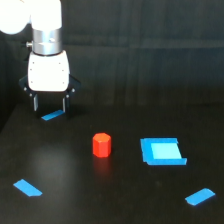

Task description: Pick up the red object from the table

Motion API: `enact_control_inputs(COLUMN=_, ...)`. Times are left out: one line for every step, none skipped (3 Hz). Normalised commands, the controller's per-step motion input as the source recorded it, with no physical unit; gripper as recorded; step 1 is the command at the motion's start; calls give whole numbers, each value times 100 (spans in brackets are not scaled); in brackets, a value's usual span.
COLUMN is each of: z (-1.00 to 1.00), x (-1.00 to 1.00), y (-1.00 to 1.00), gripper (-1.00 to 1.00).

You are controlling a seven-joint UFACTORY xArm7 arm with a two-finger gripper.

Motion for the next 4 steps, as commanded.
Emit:
enact_control_inputs(z=-4, x=91, y=-86, gripper=99)
enact_control_inputs(z=-19, x=100, y=-91, gripper=96)
enact_control_inputs(z=-28, x=93, y=-89, gripper=94)
enact_control_inputs(z=-30, x=86, y=-91, gripper=97)
